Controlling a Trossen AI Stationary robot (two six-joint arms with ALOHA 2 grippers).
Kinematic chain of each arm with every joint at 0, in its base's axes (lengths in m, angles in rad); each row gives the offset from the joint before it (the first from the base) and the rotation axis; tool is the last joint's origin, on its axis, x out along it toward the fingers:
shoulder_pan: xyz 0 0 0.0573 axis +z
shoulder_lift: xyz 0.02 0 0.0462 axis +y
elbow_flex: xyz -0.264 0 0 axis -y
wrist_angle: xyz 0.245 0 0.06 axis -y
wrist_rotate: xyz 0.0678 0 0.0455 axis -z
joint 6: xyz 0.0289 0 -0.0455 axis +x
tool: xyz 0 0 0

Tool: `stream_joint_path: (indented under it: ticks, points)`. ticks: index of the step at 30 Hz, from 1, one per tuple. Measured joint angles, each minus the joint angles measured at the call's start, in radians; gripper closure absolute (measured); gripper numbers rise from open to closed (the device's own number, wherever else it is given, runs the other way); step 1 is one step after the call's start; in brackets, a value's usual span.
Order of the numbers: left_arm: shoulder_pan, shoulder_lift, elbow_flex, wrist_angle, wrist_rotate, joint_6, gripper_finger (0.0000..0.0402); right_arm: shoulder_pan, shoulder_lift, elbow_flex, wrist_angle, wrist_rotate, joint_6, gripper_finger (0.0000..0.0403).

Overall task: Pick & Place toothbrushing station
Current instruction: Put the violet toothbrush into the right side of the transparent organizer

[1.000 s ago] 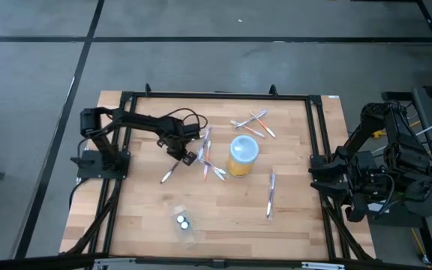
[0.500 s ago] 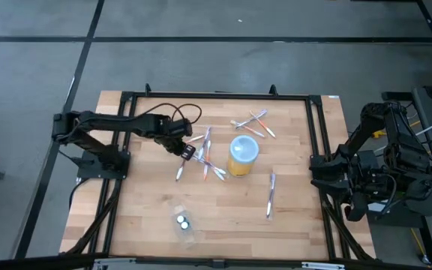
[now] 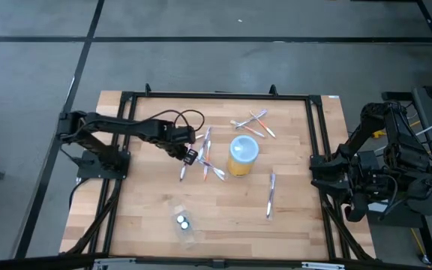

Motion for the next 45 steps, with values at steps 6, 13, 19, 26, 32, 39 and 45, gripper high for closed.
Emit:
stream_joint_path:
  ticks: [6, 13, 19, 26, 32, 39, 45]
  points:
    - [0.030, 0.115, 0.000, -0.002, 0.094, -0.071, 0.0298, 0.000, 0.000, 0.000, 0.015, -0.001, -0.011, 0.0195]
    - [0.027, 0.203, 0.000, 0.001, 0.182, -0.100, 0.0253, 0.000, 0.001, 0.000, 0.023, -0.008, -0.022, 0.0195]
    - [-0.004, 0.218, -0.001, 0.002, 0.179, -0.113, 0.0259, 0.000, 0.001, 0.000, 0.023, -0.008, -0.029, 0.0195]
    - [-0.050, 0.218, -0.001, 0.016, 0.174, -0.147, 0.0268, 0.000, 0.001, 0.000, 0.024, -0.008, -0.039, 0.0195]
    - [-0.074, 0.224, 0.000, 0.050, 0.144, -0.188, 0.0268, 0.000, 0.001, 0.000, 0.024, -0.009, -0.041, 0.0195]
    - [-0.085, 0.291, 0.005, 0.066, 0.154, -0.218, 0.0279, 0.001, 0.002, 0.000, 0.032, -0.013, -0.045, 0.0195]
    - [-0.110, 0.311, 0.005, 0.047, 0.103, -0.277, 0.0311, 0.001, 0.002, 0.000, 0.058, -0.019, -0.063, 0.0195]
